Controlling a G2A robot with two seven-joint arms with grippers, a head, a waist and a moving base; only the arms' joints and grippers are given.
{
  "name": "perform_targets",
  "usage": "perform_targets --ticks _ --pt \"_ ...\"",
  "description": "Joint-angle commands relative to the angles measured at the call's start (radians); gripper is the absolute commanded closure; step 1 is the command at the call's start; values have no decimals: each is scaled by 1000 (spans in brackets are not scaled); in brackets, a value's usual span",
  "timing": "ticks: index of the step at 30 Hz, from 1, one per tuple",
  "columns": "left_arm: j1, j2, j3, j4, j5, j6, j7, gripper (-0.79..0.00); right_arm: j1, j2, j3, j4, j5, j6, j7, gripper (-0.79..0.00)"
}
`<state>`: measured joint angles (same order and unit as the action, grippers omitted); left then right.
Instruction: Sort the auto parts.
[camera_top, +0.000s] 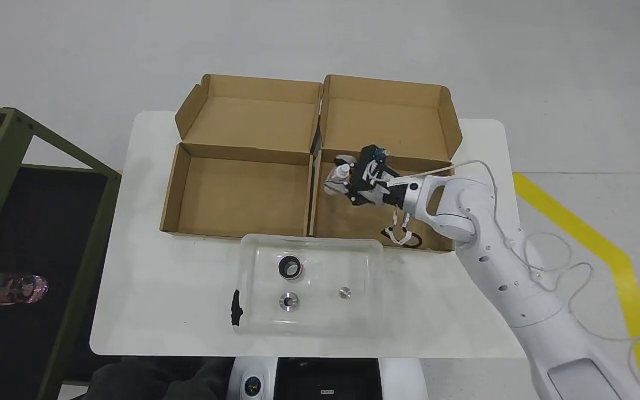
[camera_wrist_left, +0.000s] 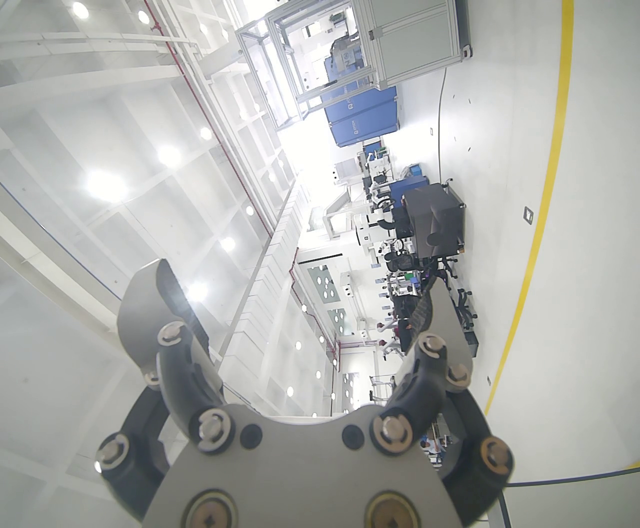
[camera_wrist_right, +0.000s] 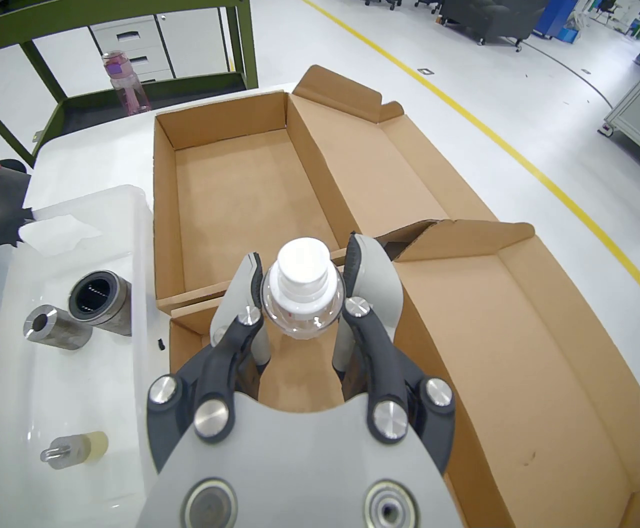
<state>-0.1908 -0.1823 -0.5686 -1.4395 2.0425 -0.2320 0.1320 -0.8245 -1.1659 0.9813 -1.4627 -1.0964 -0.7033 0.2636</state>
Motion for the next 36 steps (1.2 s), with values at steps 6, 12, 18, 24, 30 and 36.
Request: perform_targets --ticks 6,12,18,24,30,36 --pt "0 0 0 0 0 0 0 -785 48 -24 -41 121 -14 76 -55 0" --pt "0 0 0 0 0 0 0 -785 64 -37 -69 179 -39 102 -78 0" --pt "0 0 0 0 0 0 0 -785 70 -48 -93 208 -72 116 -88 -191" --pt "0 0 0 0 0 0 0 -785 62 -51 -89 204 -87 123 -108 -443" --pt "0 0 0 0 0 0 0 -785 28 -33 -33 90 -105 90 -96 -717" --pt "0 0 0 0 0 0 0 -785 -43 -4 49 -88 -76 21 10 -785"
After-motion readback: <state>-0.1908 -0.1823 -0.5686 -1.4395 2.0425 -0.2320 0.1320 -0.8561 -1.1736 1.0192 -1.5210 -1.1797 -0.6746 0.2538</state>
